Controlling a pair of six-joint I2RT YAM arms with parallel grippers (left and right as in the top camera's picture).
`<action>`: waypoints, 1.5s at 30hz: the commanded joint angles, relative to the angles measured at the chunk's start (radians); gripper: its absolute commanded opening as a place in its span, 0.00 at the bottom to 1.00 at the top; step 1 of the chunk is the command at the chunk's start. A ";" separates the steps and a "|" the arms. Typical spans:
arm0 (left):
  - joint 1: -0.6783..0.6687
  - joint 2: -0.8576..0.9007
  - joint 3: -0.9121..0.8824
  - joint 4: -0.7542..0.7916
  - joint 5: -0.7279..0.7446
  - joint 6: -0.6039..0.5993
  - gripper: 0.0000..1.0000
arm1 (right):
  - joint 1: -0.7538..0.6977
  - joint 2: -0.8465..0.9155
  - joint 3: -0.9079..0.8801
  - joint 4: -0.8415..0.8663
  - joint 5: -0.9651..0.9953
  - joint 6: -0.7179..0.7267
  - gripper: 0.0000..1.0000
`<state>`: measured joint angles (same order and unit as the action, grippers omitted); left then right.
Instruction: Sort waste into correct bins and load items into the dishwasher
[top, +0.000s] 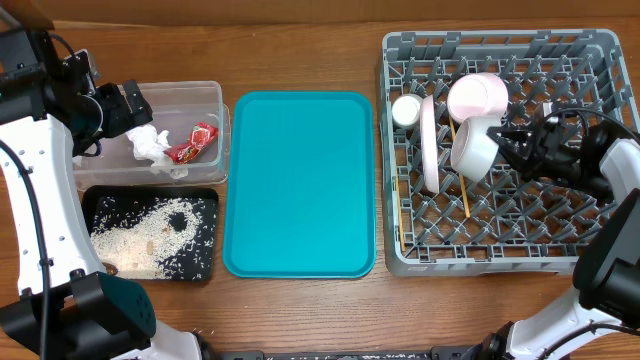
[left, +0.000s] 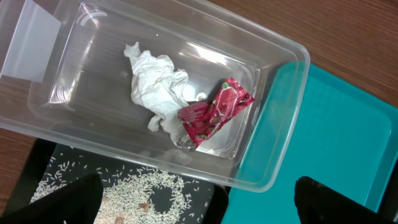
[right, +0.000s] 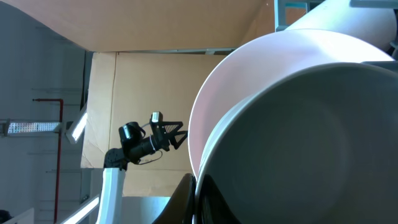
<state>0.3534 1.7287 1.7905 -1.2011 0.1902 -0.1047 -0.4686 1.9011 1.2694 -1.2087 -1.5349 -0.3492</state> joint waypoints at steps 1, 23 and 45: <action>0.000 -0.016 0.025 0.001 0.009 -0.007 1.00 | 0.003 -0.002 -0.009 0.004 -0.035 -0.021 0.04; 0.000 -0.016 0.025 0.001 0.009 -0.008 1.00 | -0.082 -0.002 -0.009 0.013 0.127 -0.021 0.18; 0.000 -0.016 0.025 0.001 0.009 -0.008 1.00 | -0.159 -0.003 0.014 0.446 0.220 0.282 0.43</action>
<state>0.3534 1.7287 1.7905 -1.2011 0.1902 -0.1047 -0.6025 1.9011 1.2652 -0.8085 -1.3205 -0.2092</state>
